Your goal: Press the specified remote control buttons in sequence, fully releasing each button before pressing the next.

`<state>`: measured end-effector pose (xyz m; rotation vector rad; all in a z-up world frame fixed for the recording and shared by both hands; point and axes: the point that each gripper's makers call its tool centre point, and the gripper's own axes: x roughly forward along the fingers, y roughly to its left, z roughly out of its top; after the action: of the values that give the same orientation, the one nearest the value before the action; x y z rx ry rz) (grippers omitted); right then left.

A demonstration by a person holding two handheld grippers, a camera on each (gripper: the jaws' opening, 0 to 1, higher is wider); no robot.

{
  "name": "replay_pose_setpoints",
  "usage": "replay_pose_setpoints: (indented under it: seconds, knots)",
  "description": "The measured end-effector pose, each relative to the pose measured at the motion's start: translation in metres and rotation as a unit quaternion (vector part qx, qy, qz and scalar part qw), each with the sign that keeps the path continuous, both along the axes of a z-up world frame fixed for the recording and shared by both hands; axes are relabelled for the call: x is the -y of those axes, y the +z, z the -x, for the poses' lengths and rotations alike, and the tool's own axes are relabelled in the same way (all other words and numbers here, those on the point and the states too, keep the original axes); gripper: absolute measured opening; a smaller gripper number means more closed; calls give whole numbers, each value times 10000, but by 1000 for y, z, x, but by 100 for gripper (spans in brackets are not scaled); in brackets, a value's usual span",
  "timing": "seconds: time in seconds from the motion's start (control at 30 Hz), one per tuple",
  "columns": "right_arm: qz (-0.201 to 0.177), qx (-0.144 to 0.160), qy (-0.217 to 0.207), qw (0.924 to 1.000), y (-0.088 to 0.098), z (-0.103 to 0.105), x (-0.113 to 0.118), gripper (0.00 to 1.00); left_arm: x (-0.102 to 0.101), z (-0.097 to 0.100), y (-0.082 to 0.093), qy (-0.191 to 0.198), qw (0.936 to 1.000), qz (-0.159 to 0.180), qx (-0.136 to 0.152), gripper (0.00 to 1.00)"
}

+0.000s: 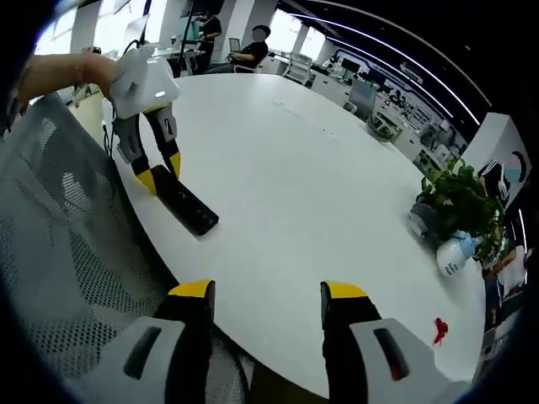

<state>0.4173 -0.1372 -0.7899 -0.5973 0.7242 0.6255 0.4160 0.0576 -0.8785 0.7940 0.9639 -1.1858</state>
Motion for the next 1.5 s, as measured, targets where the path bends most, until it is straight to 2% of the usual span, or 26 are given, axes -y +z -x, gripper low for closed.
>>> replay_pose_setpoints:
  seconds: [0.13,0.3,0.47,0.6,0.73,0.87,0.97,1.07,1.23,1.37,1.5]
  knots:
    - [35,-5,-132,9999,-1,-1,5,52,0,0,0,8,10000,5,17,24]
    - [-17,-76,-338,9994,-2,-3,10,51,-1,0,0,158,9996,218,26,24]
    - [252,-317,-360,9985,-13,1,14,52,0,2,1,102,9996,258,78,24]
    - [479,-388,-481,9969,-17,3,22,52,1,1,0,93,9998,181,57,24]
    - [305,-370,-632,9968,-13,-1,23,53,1,1,0,47,10000,69,16,24]
    - [4,-435,-636,9970,-11,0,17,52,0,1,0,52,9997,219,5,24]
    - [-159,-412,-643,9970,-8,0,14,51,1,1,0,24,9998,188,2,24]
    - [-306,-400,-710,9962,-4,-2,14,47,1,2,0,-14,9999,117,18,24]
    - [-669,-664,-706,9930,-2,1,5,37,1,2,0,-10,9998,212,7,24]
    - [-680,-958,-522,9917,-8,7,-4,26,0,2,0,-10,9996,267,2,24]
    - [-485,-1278,-167,9905,-17,18,-14,15,-1,2,1,-35,9984,555,35,24]
